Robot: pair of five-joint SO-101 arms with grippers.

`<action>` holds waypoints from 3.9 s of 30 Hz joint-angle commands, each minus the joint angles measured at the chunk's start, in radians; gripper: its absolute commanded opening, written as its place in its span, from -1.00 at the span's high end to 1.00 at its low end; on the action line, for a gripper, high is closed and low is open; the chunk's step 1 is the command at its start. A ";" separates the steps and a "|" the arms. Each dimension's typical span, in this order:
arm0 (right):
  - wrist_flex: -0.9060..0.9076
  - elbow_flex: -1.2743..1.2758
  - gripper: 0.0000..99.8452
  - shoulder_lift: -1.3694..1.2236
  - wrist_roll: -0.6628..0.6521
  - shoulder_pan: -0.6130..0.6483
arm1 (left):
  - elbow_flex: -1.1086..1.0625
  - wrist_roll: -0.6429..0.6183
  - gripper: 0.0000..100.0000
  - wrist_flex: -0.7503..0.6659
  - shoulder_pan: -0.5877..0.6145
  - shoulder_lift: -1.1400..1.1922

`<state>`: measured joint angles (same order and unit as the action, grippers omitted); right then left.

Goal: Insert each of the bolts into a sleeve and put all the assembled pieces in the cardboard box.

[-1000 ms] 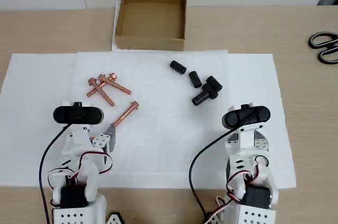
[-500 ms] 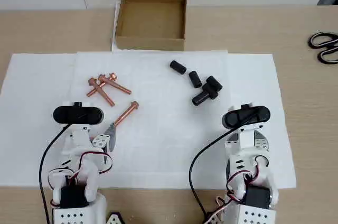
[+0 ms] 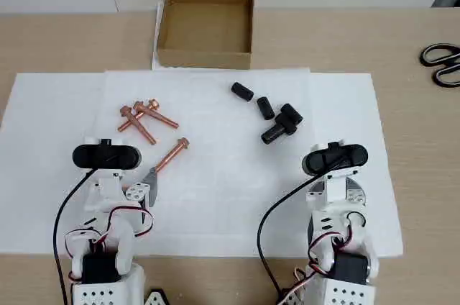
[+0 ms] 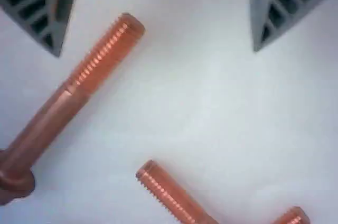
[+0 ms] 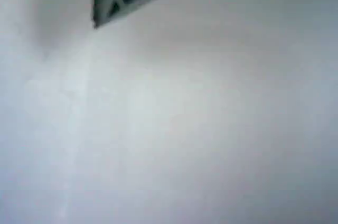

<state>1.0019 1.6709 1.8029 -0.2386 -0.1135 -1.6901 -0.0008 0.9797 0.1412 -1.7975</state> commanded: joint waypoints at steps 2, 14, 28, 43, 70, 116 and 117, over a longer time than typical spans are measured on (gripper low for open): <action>-0.015 0.003 0.66 0.012 -0.008 -0.004 | 0.033 0.000 0.56 -0.020 0.005 -0.011; -0.015 0.003 0.66 0.012 -0.008 -0.004 | 0.033 0.000 0.56 -0.020 0.005 -0.011; -0.015 0.003 0.66 0.012 -0.008 -0.004 | 0.033 0.000 0.56 -0.020 0.002 -0.011; -0.015 0.003 0.66 0.012 -0.008 -0.002 | 0.033 -0.002 0.56 -0.025 -0.002 -0.011; 0.031 -0.493 0.66 0.012 -0.011 -0.371 | 0.608 0.107 0.56 0.301 0.259 -0.003; 0.740 -1.488 0.66 -1.257 0.103 0.005 | 1.271 0.101 0.56 0.551 0.170 0.778; 0.740 -1.488 0.66 -1.276 0.103 0.024 | 1.271 0.101 0.56 0.549 0.170 0.778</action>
<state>1.7292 0.2194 0.5846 -0.1450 -0.1320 -0.4595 0.1005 1.5290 0.3161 -1.0257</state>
